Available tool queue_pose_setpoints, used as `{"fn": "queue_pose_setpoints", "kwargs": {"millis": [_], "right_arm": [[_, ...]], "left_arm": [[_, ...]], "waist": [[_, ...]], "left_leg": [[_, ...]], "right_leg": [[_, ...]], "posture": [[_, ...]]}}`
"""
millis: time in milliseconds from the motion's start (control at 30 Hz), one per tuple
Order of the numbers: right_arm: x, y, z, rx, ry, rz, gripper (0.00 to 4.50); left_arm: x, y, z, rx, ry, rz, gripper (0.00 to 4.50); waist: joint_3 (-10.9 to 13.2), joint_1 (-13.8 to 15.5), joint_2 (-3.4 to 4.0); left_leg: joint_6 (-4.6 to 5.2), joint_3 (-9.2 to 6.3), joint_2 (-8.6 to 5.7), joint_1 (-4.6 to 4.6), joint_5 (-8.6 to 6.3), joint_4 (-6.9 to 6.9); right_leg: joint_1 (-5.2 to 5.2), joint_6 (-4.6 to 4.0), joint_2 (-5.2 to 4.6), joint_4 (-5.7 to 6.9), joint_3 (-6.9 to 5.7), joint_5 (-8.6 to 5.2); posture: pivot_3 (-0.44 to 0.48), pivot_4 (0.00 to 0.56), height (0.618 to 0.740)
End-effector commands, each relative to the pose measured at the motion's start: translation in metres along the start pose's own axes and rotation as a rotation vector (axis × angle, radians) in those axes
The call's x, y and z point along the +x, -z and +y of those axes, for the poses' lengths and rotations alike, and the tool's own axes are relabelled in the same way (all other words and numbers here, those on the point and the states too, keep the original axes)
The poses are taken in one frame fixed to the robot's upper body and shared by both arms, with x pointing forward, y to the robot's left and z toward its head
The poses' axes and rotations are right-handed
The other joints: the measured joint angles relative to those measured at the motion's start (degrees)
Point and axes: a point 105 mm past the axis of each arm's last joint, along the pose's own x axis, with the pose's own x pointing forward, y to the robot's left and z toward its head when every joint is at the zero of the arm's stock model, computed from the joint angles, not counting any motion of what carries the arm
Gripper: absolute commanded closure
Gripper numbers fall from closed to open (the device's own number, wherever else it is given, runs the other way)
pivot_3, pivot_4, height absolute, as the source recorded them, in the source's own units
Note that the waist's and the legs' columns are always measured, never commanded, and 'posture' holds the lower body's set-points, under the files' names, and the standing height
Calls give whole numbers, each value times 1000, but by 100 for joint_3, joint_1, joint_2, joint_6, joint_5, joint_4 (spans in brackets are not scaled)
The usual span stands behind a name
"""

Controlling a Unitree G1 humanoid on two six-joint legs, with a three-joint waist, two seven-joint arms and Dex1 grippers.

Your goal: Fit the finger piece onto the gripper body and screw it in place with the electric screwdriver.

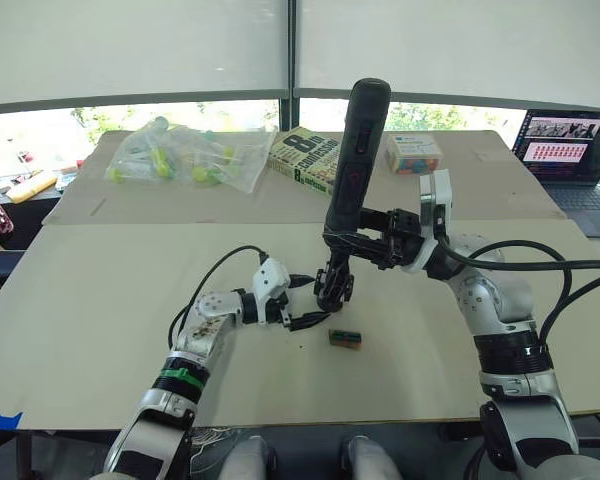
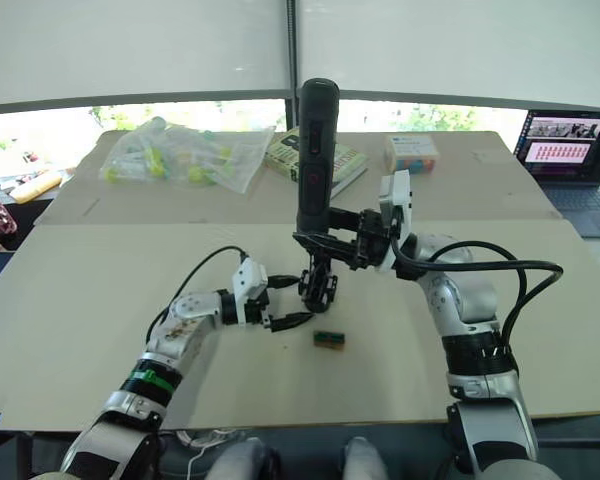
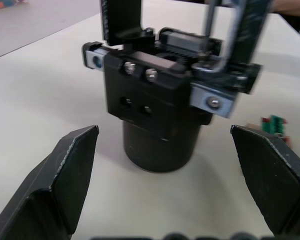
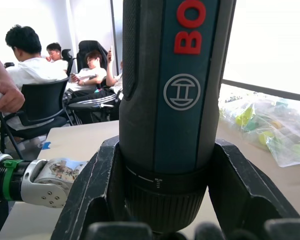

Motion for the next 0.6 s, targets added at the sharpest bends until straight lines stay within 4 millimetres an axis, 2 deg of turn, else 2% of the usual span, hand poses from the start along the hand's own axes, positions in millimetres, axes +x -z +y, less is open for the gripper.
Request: {"fn": "queue_pose_setpoints", "kwargs": {"millis": [33, 600], "right_arm": [[1, -19, 5, -88, -25, -41, 2559], [1, -17, 6, -96, -20, -29, 2559]], "left_arm": [[8, -8, 3, 40, -3, -15, 0], [22, -10, 6, 31, 14, -13, 0]], "waist": [[1, -2, -1], [1, -5, -2]], "left_leg": [[0, 0, 0, -1, 0, 0], [1, -1, 0, -1, 0, 0]], "right_leg": [[0, 0, 0, -1, 0, 0], [-1, 1, 0, 0, -2, 0]], "posture": [[0, 150, 740], [0, 150, 740]]}}
